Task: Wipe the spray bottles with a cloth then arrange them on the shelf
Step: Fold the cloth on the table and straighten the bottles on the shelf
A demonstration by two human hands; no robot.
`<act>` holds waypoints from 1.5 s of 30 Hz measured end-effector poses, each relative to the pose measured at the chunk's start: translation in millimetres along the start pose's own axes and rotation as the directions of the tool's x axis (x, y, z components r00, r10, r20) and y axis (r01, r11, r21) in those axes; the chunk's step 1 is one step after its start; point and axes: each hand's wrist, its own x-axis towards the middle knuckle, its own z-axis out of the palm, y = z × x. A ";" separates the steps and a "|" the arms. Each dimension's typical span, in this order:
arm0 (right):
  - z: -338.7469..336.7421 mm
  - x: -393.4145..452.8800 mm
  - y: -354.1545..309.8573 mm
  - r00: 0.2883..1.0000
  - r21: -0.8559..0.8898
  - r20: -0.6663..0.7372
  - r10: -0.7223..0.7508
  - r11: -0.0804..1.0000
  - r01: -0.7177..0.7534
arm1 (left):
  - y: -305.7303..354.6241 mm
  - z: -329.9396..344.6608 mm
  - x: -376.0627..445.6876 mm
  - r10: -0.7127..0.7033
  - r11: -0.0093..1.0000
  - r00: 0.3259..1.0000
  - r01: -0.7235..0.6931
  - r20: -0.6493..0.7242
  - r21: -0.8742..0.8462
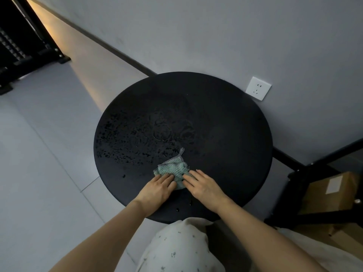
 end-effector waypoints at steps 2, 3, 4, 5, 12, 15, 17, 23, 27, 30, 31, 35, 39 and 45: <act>-1.0 0.9 -1.6 0.999 -0.008 -0.029 -0.025 1.000 0.024 | -1.0 1.0 -2.4 -0.028 0.999 0.998 0.029 0.050 -0.031; -1.1 1.1 -2.6 0.998 -0.010 -0.052 -0.037 0.999 0.036 | -1.2 1.8 -2.9 -0.040 0.998 0.998 0.041 0.038 -0.038; -3.8 1.6 -3.7 0.997 -0.011 -0.065 -0.042 0.999 0.041 | -1.6 -0.3 -3.1 -0.048 0.998 0.998 0.049 0.031 -0.041; -5.4 1.7 -3.9 0.995 -0.012 -0.087 -0.042 0.999 0.041 | -2.6 0.1 -2.6 -0.040 0.998 0.999 0.040 0.011 -0.044; -41.1 -7.3 4.4 0.989 0.000 -0.149 -0.024 1.000 0.025 | -8.1 -31.6 2.3 0.046 0.999 0.996 -0.045 -0.076 0.014; -62.8 -13.4 7.6 0.992 0.016 -0.127 0.018 1.000 -0.016 | -8.0 -49.8 7.3 0.097 0.995 0.988 -0.096 -0.117 0.016; -78.8 -21.2 8.6 0.991 0.010 -0.125 0.038 0.999 -0.037 | -5.1 -62.7 11.2 0.141 0.990 0.983 -0.139 -0.119 0.022; -138.4 -65.1 13.0 0.981 -0.082 -0.177 0.082 0.992 -0.098 | 21.1 -110.0 33.0 0.273 0.962 0.948 -0.267 -0.165 0.061; -183.1 -109.1 17.0 0.969 -0.161 -0.208 0.136 0.972 -0.171 | 52.8 -146.3 53.9 0.391 0.920 0.892 -0.375 -0.228 0.115; -212.7 -146.8 15.2 0.955 -0.220 -0.214 0.206 0.942 -0.253 | 83.6 -174.0 71.2 0.472 0.882 0.838 -0.448 -0.275 0.148; -222.0 -160.3 13.6 0.946 -0.235 -0.228 0.231 0.930 -0.283 | 94.9 -182.4 77.2 0.498 0.867 0.815 -0.473 -0.296 0.157; -257.8 -215.8 7.7 0.898 -0.273 -0.297 0.324 0.873 -0.405 | 144.7 -208.0 101.6 0.591 0.799 0.700 -0.575 -0.401 0.176; -291.8 -276.8 -2.7 0.837 -0.294 -0.332 0.435 0.796 -0.530 | 204.1 -229.6 125.7 0.649 0.739 0.610 -0.647 -0.454 0.187; -326.5 -375.0 -24.6 0.721 -0.334 -0.303 0.623 0.640 -0.692 | 304.8 -253.3 156.4 0.750 0.597 0.468 -0.784 -0.467 0.172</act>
